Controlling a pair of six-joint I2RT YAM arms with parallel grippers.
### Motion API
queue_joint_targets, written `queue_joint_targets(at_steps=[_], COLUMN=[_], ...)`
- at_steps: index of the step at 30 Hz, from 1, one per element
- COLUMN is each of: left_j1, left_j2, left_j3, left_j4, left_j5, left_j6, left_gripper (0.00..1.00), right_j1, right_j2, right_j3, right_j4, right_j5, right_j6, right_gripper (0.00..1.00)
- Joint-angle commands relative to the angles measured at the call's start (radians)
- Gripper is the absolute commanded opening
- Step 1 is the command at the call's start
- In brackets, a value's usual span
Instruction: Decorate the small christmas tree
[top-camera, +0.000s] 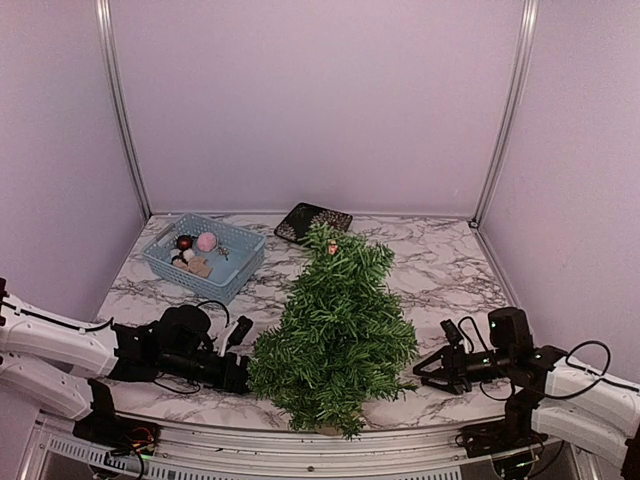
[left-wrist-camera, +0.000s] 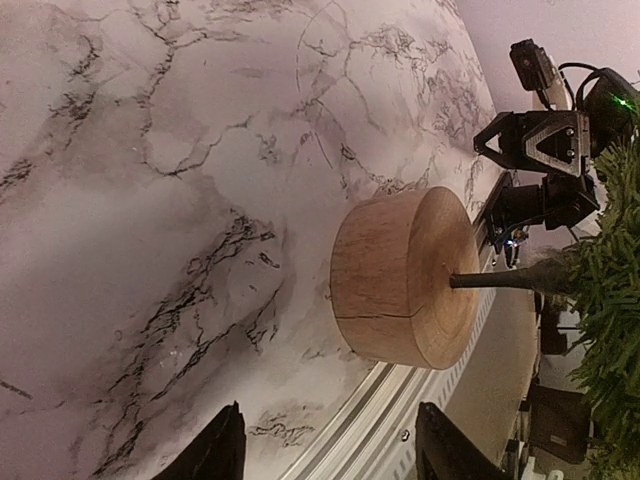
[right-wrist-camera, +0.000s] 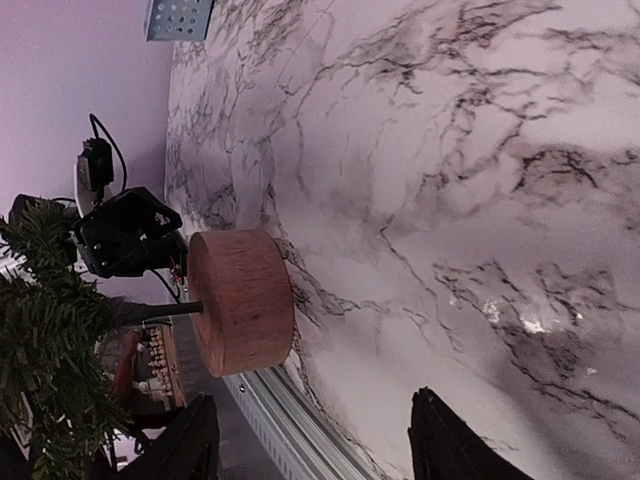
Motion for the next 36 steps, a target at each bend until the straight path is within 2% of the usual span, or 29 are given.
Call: queue_joint_targets(at_steps=[1,7,13,22,36], left_j1=[-0.045,-0.085,-0.119,-0.158,-0.161], left_j2=[0.093,0.181,0.258,0.353,0.415], left_j3=[0.031,0.068,0.057,0.088,0.09], left_j4=[0.156,0.232,0.325,0.405,0.472], left_j5=[0.027,0.051,0.077,0.1,0.109], left_j6=[-0.057,-0.066,-0.093,-0.111,-0.134], left_gripper=[0.57,0.53,0.49,0.45,0.38], right_j1=[0.113,0.289,0.396,0.489,0.556], right_j2=[0.048,0.167,0.232,0.367,0.604], right_j3=[0.002,-0.005,-0.008,-0.009,0.068], right_j4=[0.175,0.342,0.459,0.601,0.762], right_j5=[0.037,0.11,0.158,0.192,0.169], right_j6=[0.116,0.185,0.249,0.29,0.288], right_gripper=[0.61,0.56,0.53,0.48,0.44])
